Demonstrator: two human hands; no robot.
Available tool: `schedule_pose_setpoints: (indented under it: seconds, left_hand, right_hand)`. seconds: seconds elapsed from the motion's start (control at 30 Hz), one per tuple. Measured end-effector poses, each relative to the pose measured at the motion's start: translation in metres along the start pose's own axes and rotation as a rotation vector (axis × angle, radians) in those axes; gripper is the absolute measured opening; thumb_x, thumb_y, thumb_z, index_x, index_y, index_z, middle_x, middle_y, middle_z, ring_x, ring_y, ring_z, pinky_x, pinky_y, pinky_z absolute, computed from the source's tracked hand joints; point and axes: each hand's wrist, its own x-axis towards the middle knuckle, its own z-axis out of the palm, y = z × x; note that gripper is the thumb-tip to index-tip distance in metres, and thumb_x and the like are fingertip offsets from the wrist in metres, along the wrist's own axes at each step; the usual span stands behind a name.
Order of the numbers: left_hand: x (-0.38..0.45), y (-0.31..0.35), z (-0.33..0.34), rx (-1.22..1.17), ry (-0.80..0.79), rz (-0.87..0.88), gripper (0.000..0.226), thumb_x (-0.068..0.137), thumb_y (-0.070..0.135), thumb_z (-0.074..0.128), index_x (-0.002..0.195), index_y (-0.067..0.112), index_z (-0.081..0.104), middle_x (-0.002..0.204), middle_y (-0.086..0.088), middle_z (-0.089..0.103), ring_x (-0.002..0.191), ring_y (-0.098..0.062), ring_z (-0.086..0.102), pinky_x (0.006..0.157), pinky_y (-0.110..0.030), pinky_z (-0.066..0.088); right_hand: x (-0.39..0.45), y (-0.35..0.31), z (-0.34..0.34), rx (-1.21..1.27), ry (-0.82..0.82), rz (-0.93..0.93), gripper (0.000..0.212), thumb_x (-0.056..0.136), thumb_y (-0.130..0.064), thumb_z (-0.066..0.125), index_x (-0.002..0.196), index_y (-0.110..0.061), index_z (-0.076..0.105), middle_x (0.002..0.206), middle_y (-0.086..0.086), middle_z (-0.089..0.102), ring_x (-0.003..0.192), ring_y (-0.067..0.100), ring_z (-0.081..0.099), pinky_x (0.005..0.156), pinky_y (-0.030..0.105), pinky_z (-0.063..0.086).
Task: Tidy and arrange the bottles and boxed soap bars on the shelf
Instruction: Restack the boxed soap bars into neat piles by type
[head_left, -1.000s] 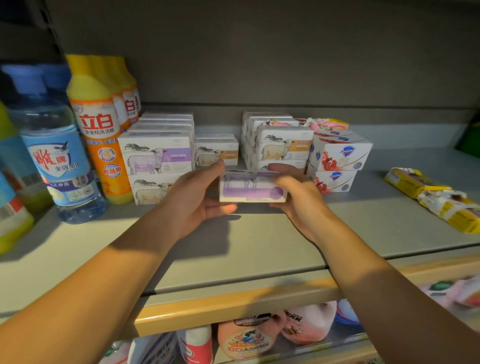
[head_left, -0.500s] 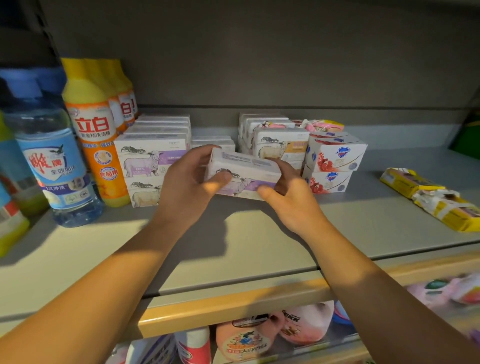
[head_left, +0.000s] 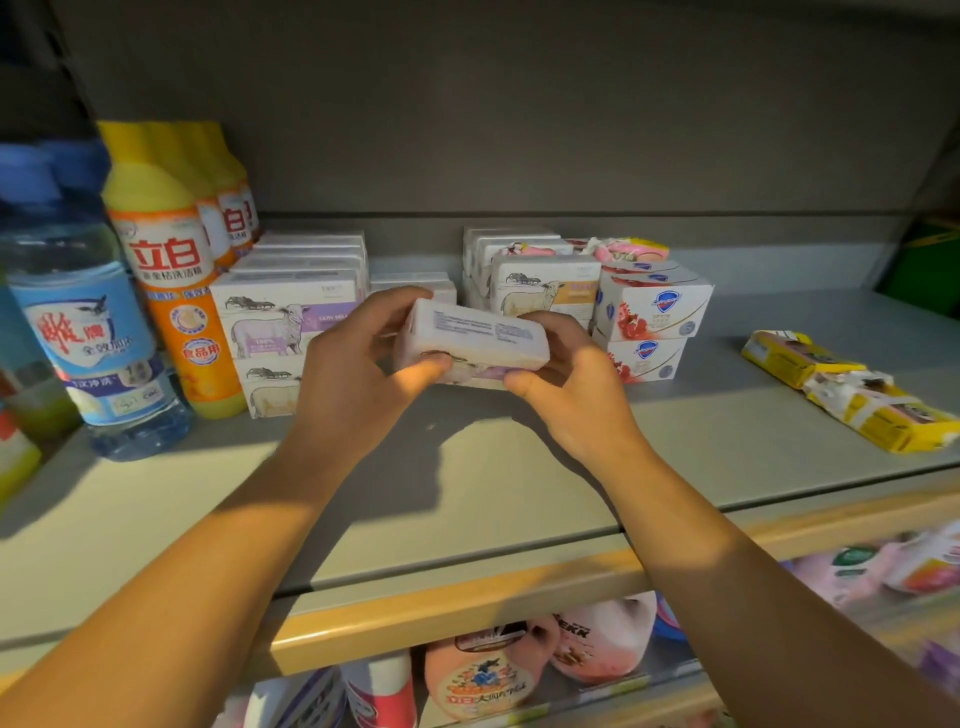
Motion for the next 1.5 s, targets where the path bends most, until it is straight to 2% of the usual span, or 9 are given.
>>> schedule_pose_setpoints:
  seconds: [0.1,0.2,0.3,0.43,0.63,0.77,1.0,1.23,1.5]
  left_hand:
    - [0.001,-0.012,0.001,0.035,-0.128,-0.126,0.053,0.07,0.009,0.084,0.111,0.035,0.063,0.102,0.02,0.069,0.093,0.001,0.068,0.089,-0.015,0.051]
    - [-0.004,-0.016,0.008,0.202,-0.209,-0.078,0.051,0.069,0.019,0.085,0.116,0.027,0.066,0.1,0.017,0.065,0.09,-0.005,0.062,0.075,0.0,0.039]
    - [-0.004,-0.015,0.013,0.2,-0.207,0.015,0.051,0.071,0.027,0.085,0.118,0.015,0.069,0.106,0.003,0.068,0.096,-0.012,0.062,0.083,-0.011,0.041]
    - [-0.004,-0.017,0.019,0.417,-0.234,0.124,0.049,0.075,0.017,0.083,0.121,0.007,0.069,0.117,-0.014,0.069,0.109,-0.034,0.06,0.098,-0.033,0.04]
    - [-0.009,-0.01,0.025,0.66,-0.222,0.265,0.043,0.078,0.017,0.075,0.12,0.009,0.07,0.117,-0.008,0.071,0.108,-0.034,0.062,0.102,-0.046,0.043]
    - [-0.013,-0.003,0.035,0.738,-0.229,0.313,0.044,0.078,0.021,0.073,0.121,0.013,0.068,0.115,-0.005,0.07,0.109,-0.034,0.061,0.098,-0.048,0.046]
    - [-0.002,-0.021,0.052,0.827,-0.213,0.276,0.052,0.071,0.016,0.083,0.12,0.008,0.068,0.115,-0.011,0.068,0.105,-0.042,0.06,0.091,-0.053,0.047]
    - [0.041,-0.054,0.075,0.954,-0.225,0.044,0.05,0.095,0.023,0.056,0.144,0.021,0.043,0.141,-0.006,0.05,0.134,-0.03,0.04,0.119,-0.045,0.012]
    - [0.077,-0.089,0.087,0.991,-0.232,0.017,0.049,0.096,0.021,0.052,0.144,0.019,0.044,0.15,-0.009,0.043,0.144,-0.029,0.028,0.119,-0.041,0.009]
  right_hand:
    - [0.002,-0.003,-0.002,0.018,0.026,0.006,0.05,0.076,0.001,0.074,0.122,-0.014,0.061,0.114,0.0,0.069,0.106,0.012,0.064,0.086,0.02,0.05]
    - [0.0,-0.001,-0.001,-0.159,-0.037,0.002,0.046,0.077,-0.005,0.074,0.118,-0.022,0.061,0.115,0.0,0.067,0.106,0.012,0.063,0.088,0.021,0.052]
    - [-0.003,0.003,0.002,-0.25,-0.065,0.018,0.043,0.079,-0.012,0.075,0.115,-0.029,0.06,0.109,-0.004,0.07,0.098,0.008,0.066,0.086,0.028,0.056]
    - [-0.004,0.009,0.002,-0.398,-0.118,0.079,0.04,0.079,-0.025,0.077,0.116,-0.025,0.063,0.103,-0.008,0.071,0.095,0.009,0.066,0.085,0.031,0.056]
    - [-0.002,0.007,-0.022,-0.763,-0.28,0.085,0.059,0.08,-0.05,0.067,0.132,-0.025,0.055,0.133,0.002,0.059,0.12,0.021,0.055,0.095,0.032,0.048]
    - [-0.012,0.012,-0.054,-1.01,-0.391,0.16,0.067,0.089,-0.062,0.049,0.146,-0.027,0.039,0.152,0.003,0.038,0.136,0.027,0.038,0.11,0.041,0.036]
    - [-0.016,0.016,-0.054,-1.078,-0.381,0.129,0.059,0.092,-0.063,0.039,0.141,-0.031,0.044,0.149,-0.001,0.041,0.131,0.026,0.042,0.107,0.039,0.033]
    - [-0.014,0.018,-0.053,-1.075,-0.391,0.126,0.06,0.091,-0.063,0.036,0.141,-0.031,0.043,0.147,-0.001,0.042,0.13,0.025,0.041,0.107,0.041,0.034]
    - [-0.013,0.023,-0.055,-1.071,-0.385,0.101,0.059,0.091,-0.064,0.035,0.14,-0.032,0.043,0.146,-0.003,0.042,0.131,0.025,0.039,0.107,0.042,0.033]
